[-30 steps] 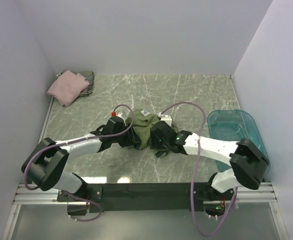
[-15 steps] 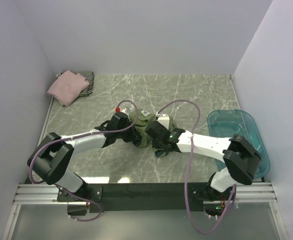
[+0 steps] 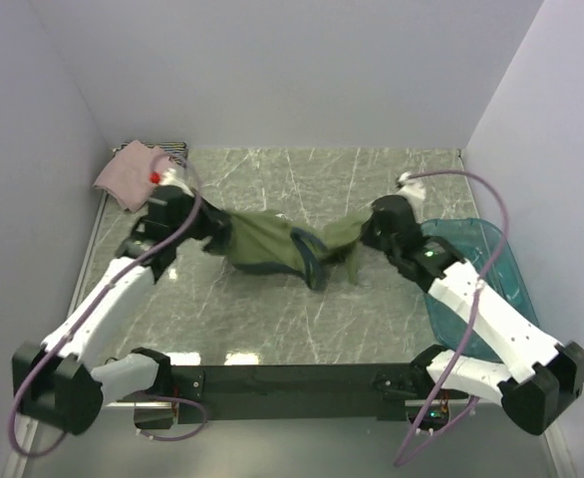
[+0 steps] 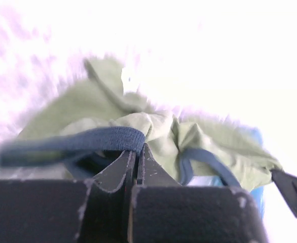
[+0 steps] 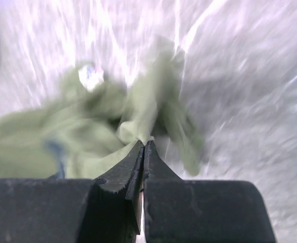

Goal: Fold and stack the tank tops
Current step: Flatten the tank top out

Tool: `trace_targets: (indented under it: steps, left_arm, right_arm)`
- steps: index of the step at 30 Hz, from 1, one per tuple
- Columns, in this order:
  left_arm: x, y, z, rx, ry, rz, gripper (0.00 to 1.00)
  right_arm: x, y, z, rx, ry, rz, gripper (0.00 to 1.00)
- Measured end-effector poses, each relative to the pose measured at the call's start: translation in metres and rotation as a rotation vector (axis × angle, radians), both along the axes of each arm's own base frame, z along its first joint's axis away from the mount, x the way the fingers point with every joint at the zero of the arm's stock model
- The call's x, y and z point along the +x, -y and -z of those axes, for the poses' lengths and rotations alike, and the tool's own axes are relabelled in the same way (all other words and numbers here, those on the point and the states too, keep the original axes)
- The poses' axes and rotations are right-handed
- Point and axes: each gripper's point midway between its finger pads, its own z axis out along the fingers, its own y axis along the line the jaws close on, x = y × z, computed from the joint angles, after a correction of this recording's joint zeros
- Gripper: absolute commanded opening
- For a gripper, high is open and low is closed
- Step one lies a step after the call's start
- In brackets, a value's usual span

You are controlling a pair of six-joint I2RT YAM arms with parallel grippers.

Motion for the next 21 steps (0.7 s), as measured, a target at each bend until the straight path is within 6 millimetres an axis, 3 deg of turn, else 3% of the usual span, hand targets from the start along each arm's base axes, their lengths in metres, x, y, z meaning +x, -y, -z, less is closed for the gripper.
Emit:
trace_targets:
  steps: [2, 7, 10, 15, 18, 21]
  left_arm:
    - [0.007, -0.027, -0.039, -0.011, 0.078, -0.077, 0.01]
    - [0.014, -0.058, -0.118, -0.027, 0.228, -0.162, 0.01]
    - [0.024, -0.078, -0.149, -0.032, 0.279, -0.221, 0.01]
    - [0.044, -0.11, -0.157, -0.05, 0.269, -0.292, 0.01]
    - [0.051, -0.116, -0.15, -0.061, 0.237, -0.296, 0.01]
    - [0.045, -0.111, -0.149, -0.076, 0.238, -0.261, 0.01]
  right_arm:
    - [0.01, 0.017, -0.026, 0.023, 0.055, 0.049, 0.0]
    - [0.032, 0.036, -0.081, 0.075, 0.155, 0.094, 0.0]
    - [0.049, 0.042, -0.108, 0.098, 0.199, 0.114, 0.0]
    - [0.078, 0.043, -0.13, 0.13, 0.22, 0.113, 0.0]
    - [0.09, 0.039, -0.141, 0.14, 0.228, 0.099, 0.0]
    - [0.088, 0.04, -0.15, 0.137, 0.249, 0.088, 0.0]
